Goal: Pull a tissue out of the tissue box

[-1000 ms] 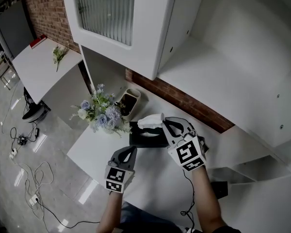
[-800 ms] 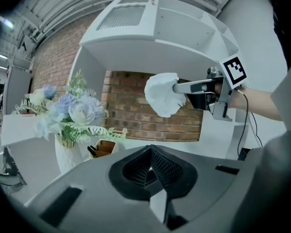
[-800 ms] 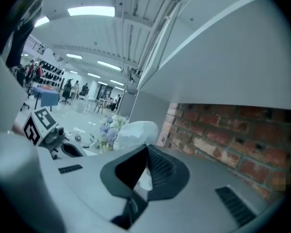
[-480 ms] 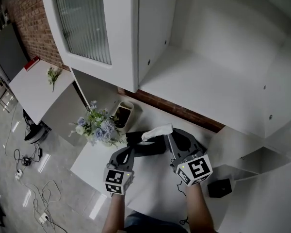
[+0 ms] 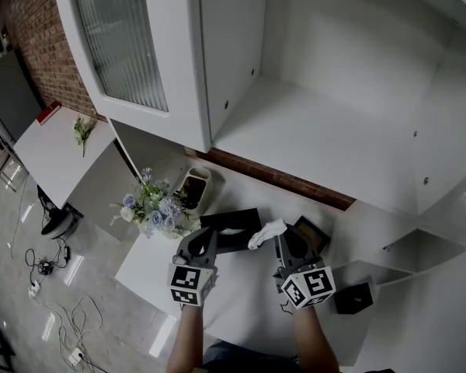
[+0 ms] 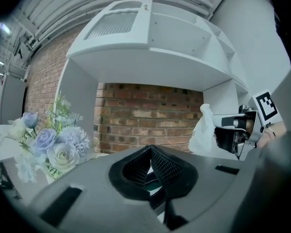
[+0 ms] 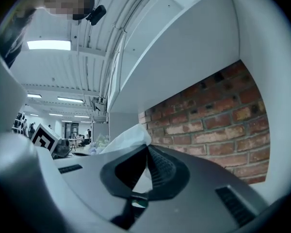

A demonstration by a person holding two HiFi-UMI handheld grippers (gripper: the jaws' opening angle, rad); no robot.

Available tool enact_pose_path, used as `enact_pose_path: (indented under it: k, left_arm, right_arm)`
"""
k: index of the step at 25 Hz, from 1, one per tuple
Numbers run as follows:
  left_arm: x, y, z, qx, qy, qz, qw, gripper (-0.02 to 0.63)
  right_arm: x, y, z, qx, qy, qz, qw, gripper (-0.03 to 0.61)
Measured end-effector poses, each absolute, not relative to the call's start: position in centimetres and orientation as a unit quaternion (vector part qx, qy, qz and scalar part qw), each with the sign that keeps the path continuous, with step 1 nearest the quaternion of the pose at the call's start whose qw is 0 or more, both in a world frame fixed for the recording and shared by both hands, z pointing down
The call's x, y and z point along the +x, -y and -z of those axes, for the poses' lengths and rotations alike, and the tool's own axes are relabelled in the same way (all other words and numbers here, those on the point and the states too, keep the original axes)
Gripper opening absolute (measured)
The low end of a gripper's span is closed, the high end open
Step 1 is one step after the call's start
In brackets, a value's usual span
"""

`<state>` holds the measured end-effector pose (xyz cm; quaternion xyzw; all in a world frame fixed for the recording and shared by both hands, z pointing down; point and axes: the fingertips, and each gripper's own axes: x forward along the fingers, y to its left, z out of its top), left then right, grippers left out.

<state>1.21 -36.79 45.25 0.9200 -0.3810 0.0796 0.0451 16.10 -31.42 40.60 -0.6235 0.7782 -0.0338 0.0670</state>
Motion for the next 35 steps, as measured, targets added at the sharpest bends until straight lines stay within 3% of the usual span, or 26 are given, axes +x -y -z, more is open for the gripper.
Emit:
enact_pose_path:
  k: [35]
  left_arm:
    - [1.1, 36.5, -46.4, 0.920, 0.379, -0.086, 0.054, 0.009]
  right_arm:
    - [16.8, 31.4, -42.8, -0.644, -0.764, 0.036, 0.007, -0.002]
